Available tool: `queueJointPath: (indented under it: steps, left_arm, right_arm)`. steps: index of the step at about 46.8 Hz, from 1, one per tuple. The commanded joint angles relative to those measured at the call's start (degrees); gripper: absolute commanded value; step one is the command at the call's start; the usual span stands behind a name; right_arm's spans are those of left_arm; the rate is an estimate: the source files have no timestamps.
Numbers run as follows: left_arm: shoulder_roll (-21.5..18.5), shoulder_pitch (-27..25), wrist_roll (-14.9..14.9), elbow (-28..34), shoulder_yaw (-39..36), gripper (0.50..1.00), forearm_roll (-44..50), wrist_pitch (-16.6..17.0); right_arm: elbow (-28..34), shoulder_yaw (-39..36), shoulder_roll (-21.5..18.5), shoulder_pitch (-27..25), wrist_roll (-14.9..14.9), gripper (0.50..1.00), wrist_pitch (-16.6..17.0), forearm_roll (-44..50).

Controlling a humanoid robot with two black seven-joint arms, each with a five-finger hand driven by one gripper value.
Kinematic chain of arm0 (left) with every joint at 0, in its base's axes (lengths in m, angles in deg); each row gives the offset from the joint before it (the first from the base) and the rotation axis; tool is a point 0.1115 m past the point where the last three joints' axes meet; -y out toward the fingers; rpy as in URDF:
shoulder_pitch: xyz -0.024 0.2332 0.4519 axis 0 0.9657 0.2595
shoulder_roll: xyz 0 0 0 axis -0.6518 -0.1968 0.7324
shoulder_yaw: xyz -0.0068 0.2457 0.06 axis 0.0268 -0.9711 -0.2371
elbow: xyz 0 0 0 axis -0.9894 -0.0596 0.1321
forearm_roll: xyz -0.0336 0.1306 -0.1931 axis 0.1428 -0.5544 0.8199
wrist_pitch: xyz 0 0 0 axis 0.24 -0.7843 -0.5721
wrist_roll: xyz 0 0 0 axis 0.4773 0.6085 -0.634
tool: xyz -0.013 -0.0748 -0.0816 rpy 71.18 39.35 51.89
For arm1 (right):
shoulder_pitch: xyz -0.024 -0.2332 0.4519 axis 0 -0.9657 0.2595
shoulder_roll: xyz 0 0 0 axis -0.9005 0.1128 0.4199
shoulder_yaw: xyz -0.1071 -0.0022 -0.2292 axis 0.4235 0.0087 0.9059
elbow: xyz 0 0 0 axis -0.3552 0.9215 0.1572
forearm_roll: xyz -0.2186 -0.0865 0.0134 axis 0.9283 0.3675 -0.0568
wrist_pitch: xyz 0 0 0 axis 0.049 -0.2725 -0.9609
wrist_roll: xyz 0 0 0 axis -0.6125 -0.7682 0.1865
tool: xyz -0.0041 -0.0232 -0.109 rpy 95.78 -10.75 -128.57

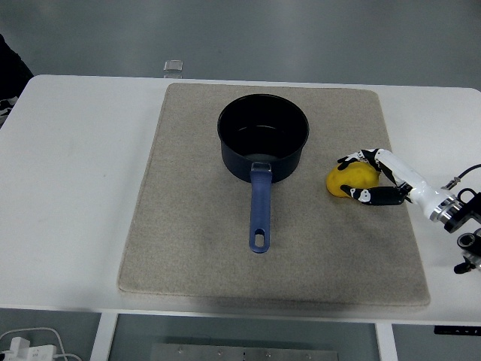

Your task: Put the potato in the blue pot

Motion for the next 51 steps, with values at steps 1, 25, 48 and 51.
queueJointPath:
  steps: [1,25,48,51]
  left_arm:
    - [0.00,0.00,0.00,-0.01,0.00,0.996,0.00,0.00]
    - [0.00,0.00,0.00,0.08,-0.09,0.996,0.00,-0.09]
    - [0.00,0.00,0.00,0.17,-0.09,0.996,0.00,0.00]
    - [0.00,0.00,0.00,0.17,-0.09,0.996,0.00,-0.09]
  right_arm:
    - [-0.02,-0.11,-0.01,0.05,-0.04,0.500,-0.01,0.00]
    - [-0.11,-1.07,1.57,2.42,-0.04,0.500,0.08,-1.67]
    - [-0.19,1.65,2.10,14.64,-0.04,0.500,1.40,-9.76]
    - [-0.02,3.67,1.23,16.92,-0.04,0.500,1.40,-11.25]
